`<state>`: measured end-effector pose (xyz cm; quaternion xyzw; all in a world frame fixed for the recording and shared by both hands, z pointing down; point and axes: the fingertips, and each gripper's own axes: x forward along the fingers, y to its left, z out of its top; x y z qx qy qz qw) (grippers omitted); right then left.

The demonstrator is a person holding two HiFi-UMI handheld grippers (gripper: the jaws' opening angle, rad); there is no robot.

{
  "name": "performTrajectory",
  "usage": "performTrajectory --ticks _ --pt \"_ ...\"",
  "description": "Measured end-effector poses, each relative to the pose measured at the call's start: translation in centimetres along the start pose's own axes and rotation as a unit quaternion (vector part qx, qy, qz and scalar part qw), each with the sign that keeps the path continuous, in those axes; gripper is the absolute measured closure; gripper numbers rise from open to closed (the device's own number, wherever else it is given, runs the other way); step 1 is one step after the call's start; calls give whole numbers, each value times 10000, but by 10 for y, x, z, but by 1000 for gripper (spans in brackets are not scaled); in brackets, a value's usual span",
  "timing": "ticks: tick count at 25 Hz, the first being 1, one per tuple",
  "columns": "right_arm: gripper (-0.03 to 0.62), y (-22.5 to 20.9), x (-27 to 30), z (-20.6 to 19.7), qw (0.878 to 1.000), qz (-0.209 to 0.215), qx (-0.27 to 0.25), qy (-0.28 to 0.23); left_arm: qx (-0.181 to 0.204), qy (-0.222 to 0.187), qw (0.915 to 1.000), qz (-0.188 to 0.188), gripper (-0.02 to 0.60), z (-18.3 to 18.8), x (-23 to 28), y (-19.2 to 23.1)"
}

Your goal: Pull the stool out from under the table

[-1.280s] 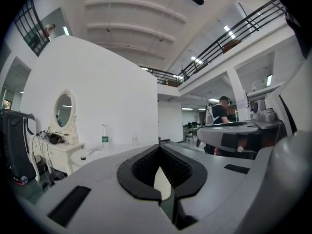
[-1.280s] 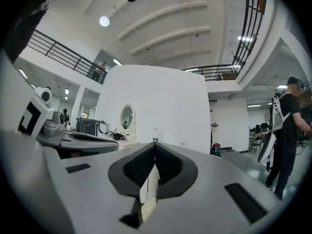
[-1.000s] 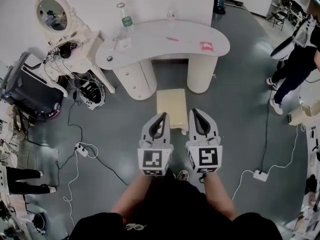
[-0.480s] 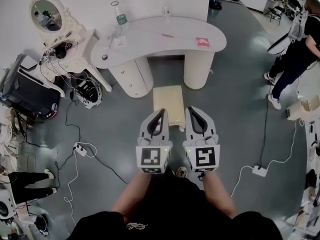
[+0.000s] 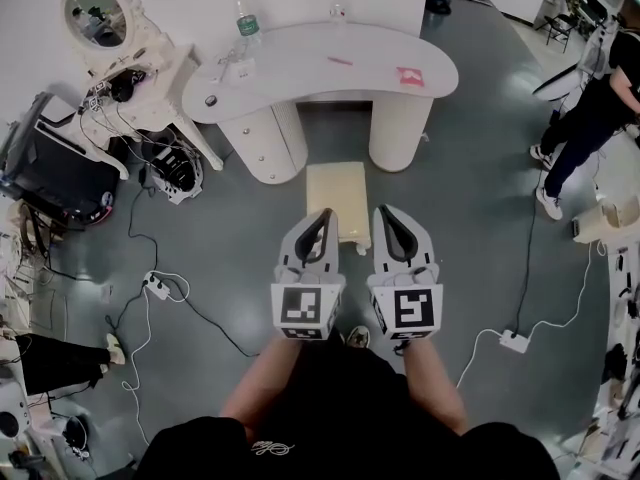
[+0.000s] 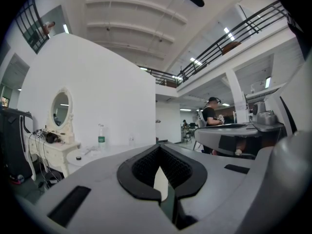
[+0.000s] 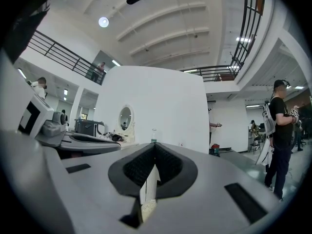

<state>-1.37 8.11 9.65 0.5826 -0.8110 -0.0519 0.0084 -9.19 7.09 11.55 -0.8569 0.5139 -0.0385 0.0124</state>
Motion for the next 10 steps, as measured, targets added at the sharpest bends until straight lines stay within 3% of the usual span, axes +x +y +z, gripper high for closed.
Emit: performTrajectory --ticks 10 --pt "588 -5 3 3 10000 19 -15 -49 18 -18 10000 27 575 3 5 0"
